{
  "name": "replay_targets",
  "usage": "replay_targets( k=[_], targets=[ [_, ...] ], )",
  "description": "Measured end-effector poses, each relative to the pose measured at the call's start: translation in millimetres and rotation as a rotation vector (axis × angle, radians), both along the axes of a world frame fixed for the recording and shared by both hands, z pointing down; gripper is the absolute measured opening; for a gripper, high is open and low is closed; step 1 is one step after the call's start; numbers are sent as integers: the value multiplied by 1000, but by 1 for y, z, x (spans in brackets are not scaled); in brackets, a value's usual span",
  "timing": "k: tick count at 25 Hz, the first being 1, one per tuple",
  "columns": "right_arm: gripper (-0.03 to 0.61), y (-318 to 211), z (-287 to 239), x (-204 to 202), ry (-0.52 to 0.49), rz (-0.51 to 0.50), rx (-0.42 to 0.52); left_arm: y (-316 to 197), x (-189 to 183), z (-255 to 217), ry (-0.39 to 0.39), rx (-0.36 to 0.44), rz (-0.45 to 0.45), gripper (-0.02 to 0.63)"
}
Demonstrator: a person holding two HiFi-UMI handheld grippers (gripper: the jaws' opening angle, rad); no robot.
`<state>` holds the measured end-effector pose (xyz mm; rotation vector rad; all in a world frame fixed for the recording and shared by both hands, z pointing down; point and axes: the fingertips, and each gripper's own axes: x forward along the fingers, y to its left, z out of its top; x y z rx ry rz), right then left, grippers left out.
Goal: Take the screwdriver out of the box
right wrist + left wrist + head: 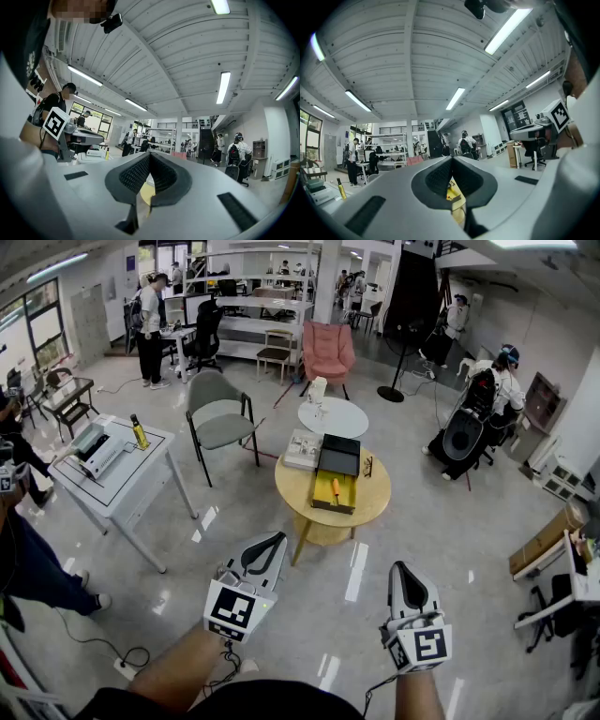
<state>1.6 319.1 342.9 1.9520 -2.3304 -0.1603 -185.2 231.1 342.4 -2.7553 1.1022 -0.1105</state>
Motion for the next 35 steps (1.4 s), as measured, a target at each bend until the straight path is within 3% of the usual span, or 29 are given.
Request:
replay_targets(
  k=[10,19,35],
  targets=[
    [14,23,4,31,-56,-45,31,32,29,-6,-15,27,-65,12],
    [15,33,5,48,-76,-29,39,50,46,-7,3,24,-46,12],
    [15,7,10,58,-82,18,30,15,61,-4,-20,20,-6,12]
  ],
)
